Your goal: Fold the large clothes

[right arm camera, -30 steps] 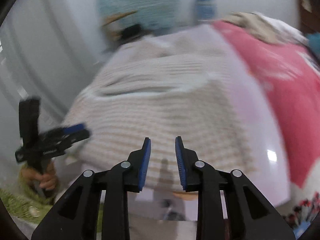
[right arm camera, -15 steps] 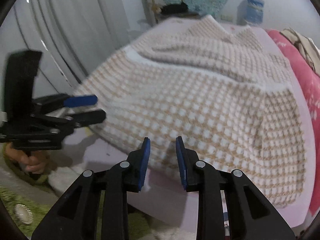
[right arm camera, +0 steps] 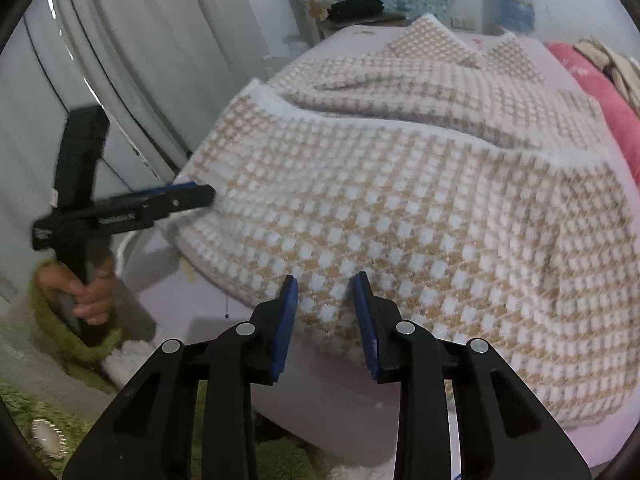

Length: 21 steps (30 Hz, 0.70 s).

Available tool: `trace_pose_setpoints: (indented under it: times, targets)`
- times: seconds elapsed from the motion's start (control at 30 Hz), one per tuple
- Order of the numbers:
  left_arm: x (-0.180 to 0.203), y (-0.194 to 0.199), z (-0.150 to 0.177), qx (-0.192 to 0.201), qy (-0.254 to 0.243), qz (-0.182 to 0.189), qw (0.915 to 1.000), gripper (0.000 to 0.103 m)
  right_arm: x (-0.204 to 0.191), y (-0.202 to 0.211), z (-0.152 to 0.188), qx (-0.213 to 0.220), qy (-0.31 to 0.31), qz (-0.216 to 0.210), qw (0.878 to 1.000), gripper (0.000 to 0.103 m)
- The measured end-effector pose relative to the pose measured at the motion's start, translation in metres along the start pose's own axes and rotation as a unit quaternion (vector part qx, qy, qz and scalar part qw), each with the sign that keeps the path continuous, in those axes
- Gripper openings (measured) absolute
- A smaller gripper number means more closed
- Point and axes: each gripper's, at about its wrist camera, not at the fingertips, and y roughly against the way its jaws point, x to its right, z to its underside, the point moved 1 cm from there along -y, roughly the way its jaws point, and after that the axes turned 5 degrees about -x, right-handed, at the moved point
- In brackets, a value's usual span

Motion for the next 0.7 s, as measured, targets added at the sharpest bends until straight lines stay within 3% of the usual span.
trace_pose_setpoints:
  times: [0.07, 0.17, 0.3, 0.43, 0.53, 0.6, 0.7]
  targets:
    - [0.01, 0.006, -0.005, -0.004, -0.02, -0.021, 0.9996, 0.062, 0.005, 0.009, -0.002, 0.011, -0.014, -0.002, 1.0, 0.034]
    - [0.022, 0.017, -0.012, 0.012, -0.026, -0.023, 0.9993, 0.062, 0.016, 0.032, -0.007, 0.052, -0.038, -0.003, 0.998, 0.058]
    - [0.045, 0.024, -0.023, 0.03, -0.039, -0.017, 0.9986, 0.065, 0.031, 0.04, -0.016, 0.073, -0.045, 0.033, 0.996, 0.063]
    - [0.076, -0.001, -0.034, 0.015, -0.056, -0.004, 0.9983, 0.065, 0.047, 0.027, -0.025, 0.063, -0.058, 0.076, 0.993, 0.063]
    - [0.095, -0.034, -0.035, -0.013, -0.08, -0.018, 0.9965, 0.066, 0.058, 0.01, -0.028, 0.047, -0.069, 0.073, 0.994, 0.065]
    - [0.099, -0.055, -0.031, -0.042, -0.083, -0.05, 0.9944, 0.067, 0.068, -0.006, -0.024, 0.029, -0.09, 0.068, 0.993, 0.073]
    - [0.105, -0.057, -0.033, -0.032, -0.082, -0.063, 0.9941, 0.07, 0.071, -0.006, -0.023, 0.029, -0.098, 0.055, 0.993, 0.073]
